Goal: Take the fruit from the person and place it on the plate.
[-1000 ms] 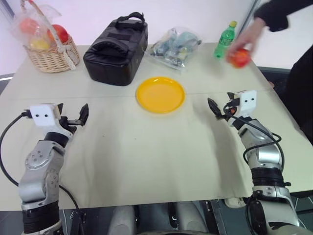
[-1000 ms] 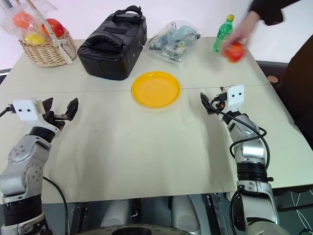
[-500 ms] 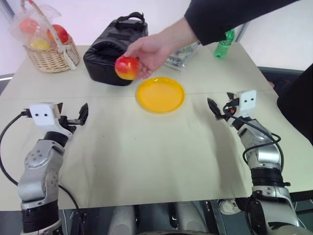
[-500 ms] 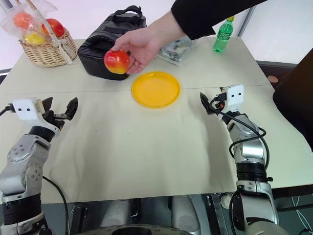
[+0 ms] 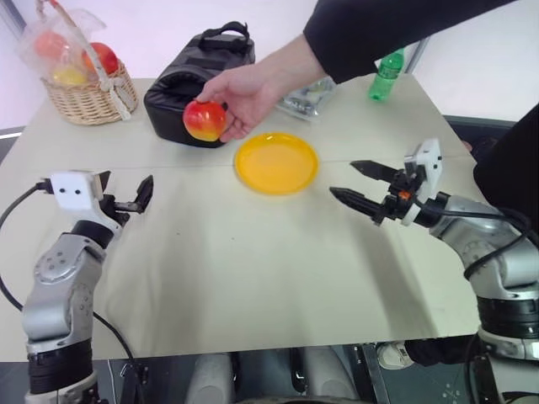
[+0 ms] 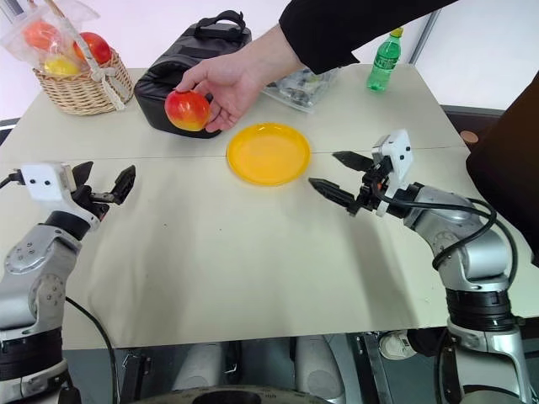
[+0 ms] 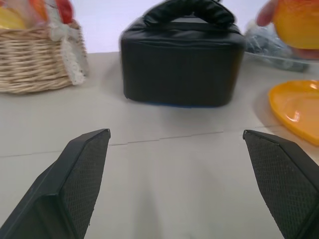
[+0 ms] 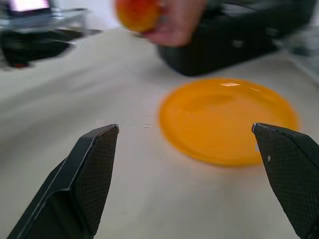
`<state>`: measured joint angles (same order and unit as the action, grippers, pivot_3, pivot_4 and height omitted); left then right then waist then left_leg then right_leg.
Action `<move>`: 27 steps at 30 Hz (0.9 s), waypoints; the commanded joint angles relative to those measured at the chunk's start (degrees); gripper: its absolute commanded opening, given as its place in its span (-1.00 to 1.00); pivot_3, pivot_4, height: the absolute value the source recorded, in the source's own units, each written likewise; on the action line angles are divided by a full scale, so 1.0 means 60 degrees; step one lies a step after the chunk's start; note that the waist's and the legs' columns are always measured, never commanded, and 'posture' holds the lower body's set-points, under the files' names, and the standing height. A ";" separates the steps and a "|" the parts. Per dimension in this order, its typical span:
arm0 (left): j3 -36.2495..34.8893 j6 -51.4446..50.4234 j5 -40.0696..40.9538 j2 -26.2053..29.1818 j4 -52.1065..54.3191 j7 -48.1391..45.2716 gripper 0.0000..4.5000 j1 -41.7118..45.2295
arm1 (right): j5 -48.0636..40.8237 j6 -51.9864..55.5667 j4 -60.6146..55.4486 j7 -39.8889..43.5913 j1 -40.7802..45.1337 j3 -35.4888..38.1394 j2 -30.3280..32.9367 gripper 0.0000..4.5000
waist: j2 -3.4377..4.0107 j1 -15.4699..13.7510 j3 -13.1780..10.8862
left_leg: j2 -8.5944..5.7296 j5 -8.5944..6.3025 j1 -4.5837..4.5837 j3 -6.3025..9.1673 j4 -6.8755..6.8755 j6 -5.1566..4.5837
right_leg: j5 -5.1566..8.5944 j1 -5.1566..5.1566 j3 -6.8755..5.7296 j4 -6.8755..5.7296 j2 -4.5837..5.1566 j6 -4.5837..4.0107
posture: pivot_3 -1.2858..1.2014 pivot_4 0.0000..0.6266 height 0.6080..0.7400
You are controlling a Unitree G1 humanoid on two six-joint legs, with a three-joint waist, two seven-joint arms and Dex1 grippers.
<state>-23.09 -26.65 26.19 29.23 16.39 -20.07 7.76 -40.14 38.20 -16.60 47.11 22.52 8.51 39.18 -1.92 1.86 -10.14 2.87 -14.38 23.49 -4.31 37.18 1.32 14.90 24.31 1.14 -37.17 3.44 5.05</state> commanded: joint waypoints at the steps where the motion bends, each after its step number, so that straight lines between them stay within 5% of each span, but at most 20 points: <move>1: 0.0076 -0.0557 0.0657 0.0646 0.0386 -0.0731 1.00 0.0615 | -0.0366 0.0262 -0.0632 -0.0315 0.0563 0.0070 -0.0110 0.95 | 0.0000 -0.0018 0.0000 | -0.0001 0.0000 0.0000 0.0000 0.0001 0.0000 | 0.0000 0.0000 0.0000 0.0000 0.0000 0.0000 | 0.03 -0.52 1.00; 11: 0.0960 -0.1582 0.1622 0.0942 0.0587 -0.1479 1.00 0.2218 | 0.0313 -0.0431 -0.0404 -0.0594 0.0350 -0.0397 -0.0830 0.95 | -0.0003 -0.0205 0.0000 | -0.0008 0.0000 0.0010 -0.0003 0.0005 0.0000 | -0.0002 0.0000 0.0001 0.0011 0.0004 0.0003 | 0.03 -0.52 1.00; 27: 0.2318 -0.0131 0.0230 0.0040 -0.2031 -0.1845 1.00 0.4282 | 0.0494 -0.0390 -0.0712 -0.1064 0.0242 -0.0546 -0.1137 0.95 | -0.0004 -0.0196 0.0000 | -0.0004 0.0000 0.0010 -0.0001 0.0010 0.0000 | -0.0002 0.0001 0.0001 0.0007 -0.0011 0.0004 | 0.03 -0.52 1.00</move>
<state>-9.61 -29.27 28.28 29.26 4.02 -30.64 31.93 -36.93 36.22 -18.40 41.22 23.37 4.66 32.54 -1.95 0.68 -10.14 2.85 -14.38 23.55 -4.32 37.24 1.31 14.88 24.31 1.15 -37.13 3.38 5.08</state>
